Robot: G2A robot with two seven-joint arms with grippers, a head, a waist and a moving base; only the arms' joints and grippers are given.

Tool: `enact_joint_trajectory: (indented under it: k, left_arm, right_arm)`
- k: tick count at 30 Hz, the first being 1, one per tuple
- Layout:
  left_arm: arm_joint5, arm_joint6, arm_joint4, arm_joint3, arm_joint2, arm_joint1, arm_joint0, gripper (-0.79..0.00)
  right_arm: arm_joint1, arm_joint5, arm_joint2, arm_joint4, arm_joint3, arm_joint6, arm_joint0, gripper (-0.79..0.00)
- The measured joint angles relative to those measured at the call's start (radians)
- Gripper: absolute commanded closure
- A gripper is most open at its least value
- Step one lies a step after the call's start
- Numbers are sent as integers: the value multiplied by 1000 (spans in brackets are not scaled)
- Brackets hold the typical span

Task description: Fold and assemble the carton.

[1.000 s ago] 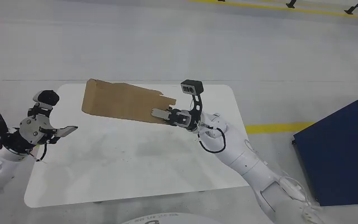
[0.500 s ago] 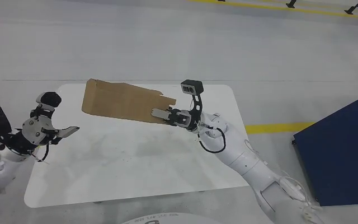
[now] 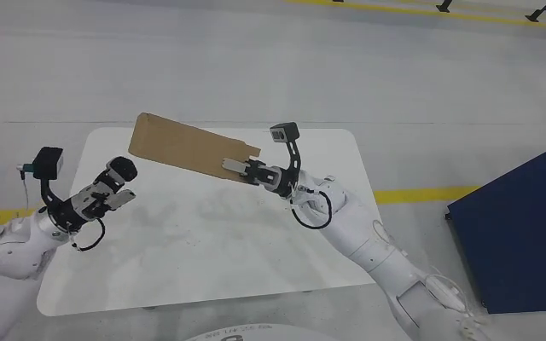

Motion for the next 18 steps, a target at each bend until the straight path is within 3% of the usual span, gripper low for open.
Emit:
enact_joint_trajectory:
  k: [4, 9, 12, 18]
  left_arm:
    - [0, 1, 152, -1, 0, 0, 0, -785]
    - [10, -5, 130, -29, 46, -8, 16, -785]
    - [26, -123, -79, 1, 122, -7, -3, -785]
    - [142, -563, -645, 101, 223, 9, -121, -785]
  right_arm:
    - [0, 0, 0, 0, 0, 0, 0, 0]
    - [-1, 59, -9, 72, -15, 56, -13, 0]
    - [2, 83, -8, 182, -7, 179, -20, 0]
    - [5, 84, 35, 370, 41, 349, -27, 0]
